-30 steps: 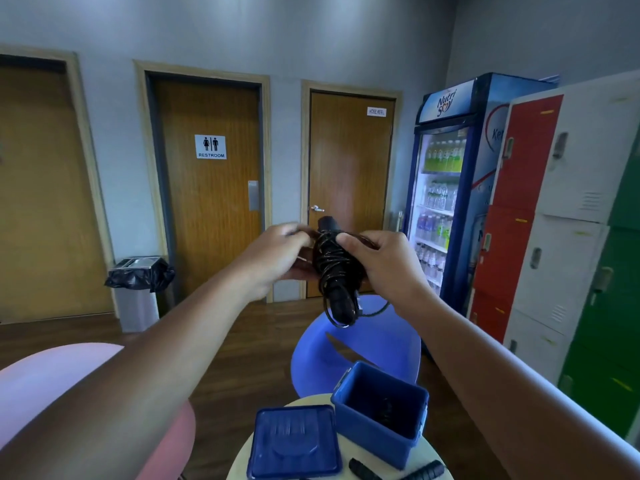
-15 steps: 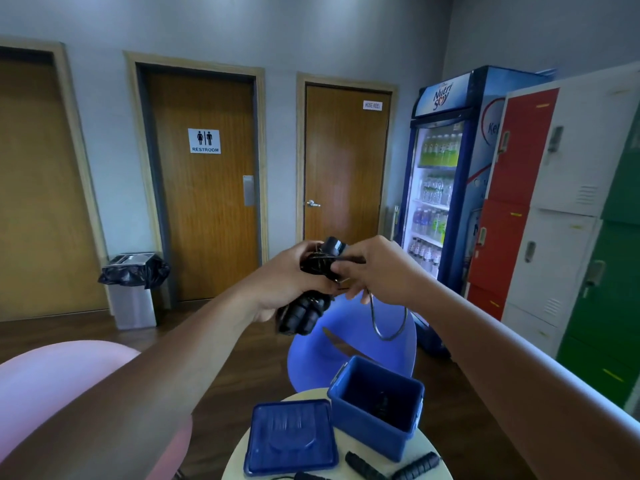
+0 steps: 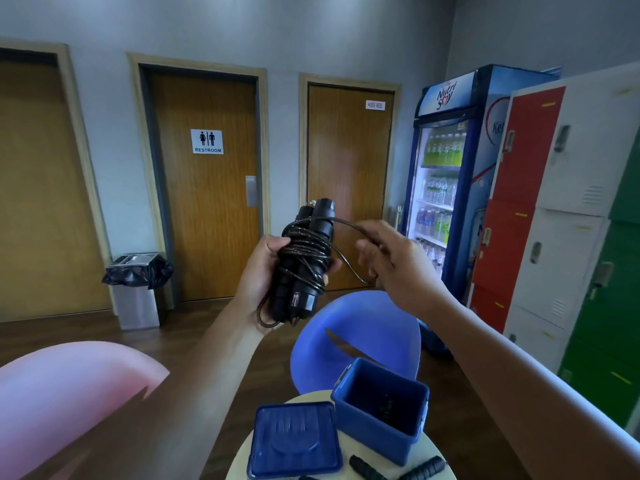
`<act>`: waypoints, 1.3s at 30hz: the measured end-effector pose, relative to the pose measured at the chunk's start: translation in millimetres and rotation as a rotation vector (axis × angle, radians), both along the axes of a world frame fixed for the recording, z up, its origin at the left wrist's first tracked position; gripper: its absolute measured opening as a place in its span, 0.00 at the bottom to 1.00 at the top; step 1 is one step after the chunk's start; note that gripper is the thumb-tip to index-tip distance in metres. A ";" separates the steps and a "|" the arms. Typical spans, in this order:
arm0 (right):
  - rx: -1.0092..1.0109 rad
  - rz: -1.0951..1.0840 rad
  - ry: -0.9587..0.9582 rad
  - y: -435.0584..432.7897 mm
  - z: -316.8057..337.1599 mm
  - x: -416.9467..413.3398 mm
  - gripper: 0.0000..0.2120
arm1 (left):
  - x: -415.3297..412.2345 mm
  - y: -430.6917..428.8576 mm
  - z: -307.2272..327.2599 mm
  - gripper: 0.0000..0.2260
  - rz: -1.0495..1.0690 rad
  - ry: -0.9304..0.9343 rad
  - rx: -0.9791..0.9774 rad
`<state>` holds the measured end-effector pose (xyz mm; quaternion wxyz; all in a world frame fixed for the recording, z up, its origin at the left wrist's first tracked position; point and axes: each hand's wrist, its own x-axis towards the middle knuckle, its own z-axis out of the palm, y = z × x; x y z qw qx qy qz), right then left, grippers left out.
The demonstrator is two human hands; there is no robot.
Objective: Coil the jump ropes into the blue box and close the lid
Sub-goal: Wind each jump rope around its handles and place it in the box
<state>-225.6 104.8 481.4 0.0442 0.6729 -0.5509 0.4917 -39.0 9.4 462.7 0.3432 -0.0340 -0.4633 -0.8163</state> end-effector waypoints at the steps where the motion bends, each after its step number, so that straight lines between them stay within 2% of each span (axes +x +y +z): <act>1: -0.025 -0.019 0.033 -0.4 -1.2 1.0 0.15 | -1.1 -0.5 -0.2 0.24 -0.002 0.018 0.004; 3: -0.073 -0.067 0.113 -0.5 -4.9 3.1 0.18 | -3.1 2.4 1.4 0.20 0.031 0.017 0.035; 5: -0.126 -0.123 0.198 -2.5 -8.9 0.6 0.17 | -6.8 -1.3 0.4 0.21 0.092 -0.012 0.067; 7: -0.086 -0.162 0.178 -6.7 -8.3 -4.6 0.16 | -10.6 -5.2 -0.3 0.20 0.193 -0.072 0.014; 8: 0.007 -0.156 0.084 -8.7 -6.1 -6.1 0.16 | -11.4 -7.1 -0.9 0.18 0.255 -0.112 -0.036; 11: 0.348 0.038 -0.485 -9.0 0.5 2.1 0.17 | -11.5 -16.3 -5.6 0.14 0.443 -0.242 -0.156; 12: 0.412 0.078 -0.606 -7.7 3.0 4.3 0.17 | -11.0 -19.3 -7.1 0.14 0.480 -0.275 -0.189; 14: 0.511 0.118 -0.695 -4.8 7.4 4.7 0.17 | -8.8 -21.1 -6.9 0.13 0.534 -0.312 -0.221; 16: 0.599 0.157 -0.706 -1.3 12.5 5.0 0.17 | -6.0 -23.9 -6.9 0.11 0.558 -0.332 -0.227; 20: 0.654 0.164 -0.565 6.6 18.7 9.2 0.15 | -1.4 -27.4 -7.2 0.10 0.602 -0.390 -0.248; 23: 0.600 0.144 -0.270 9.3 20.2 12.4 0.27 | -1.0 -26.4 -4.8 0.09 0.597 -0.399 -0.243; 24: 0.579 0.121 -0.143 8.8 20.7 12.0 0.29 | -0.5 -25.9 -3.4 0.09 0.596 -0.403 -0.242; 28: 0.524 -0.048 0.335 -1.5 21.5 -2.4 0.15 | 3.8 -28.9 -1.3 0.11 0.532 -0.440 -0.263; 31: 0.493 -0.176 0.522 -9.8 20.4 -21.9 0.13 | 6.0 -28.0 -0.5 0.14 0.460 -0.459 -0.305; 33: 0.463 -0.248 0.561 -14.9 17.5 -32.1 0.14 | 5.5 -26.1 0.2 0.15 0.385 -0.434 -0.319; 35: 0.400 -0.267 0.513 -21.5 11.1 -37.0 0.14 | 2.2 -22.4 -0.2 0.16 0.253 -0.351 -0.225; 37: 0.249 -0.226 0.404 -26.3 0.7 -31.9 0.14 | -1.2 -16.5 -0.9 0.19 0.076 -0.245 -0.050; 39: 0.039 -0.186 0.311 -27.2 -10.4 -19.0 0.14 | -3.5 -11.1 -1.8 0.23 -0.062 -0.203 0.041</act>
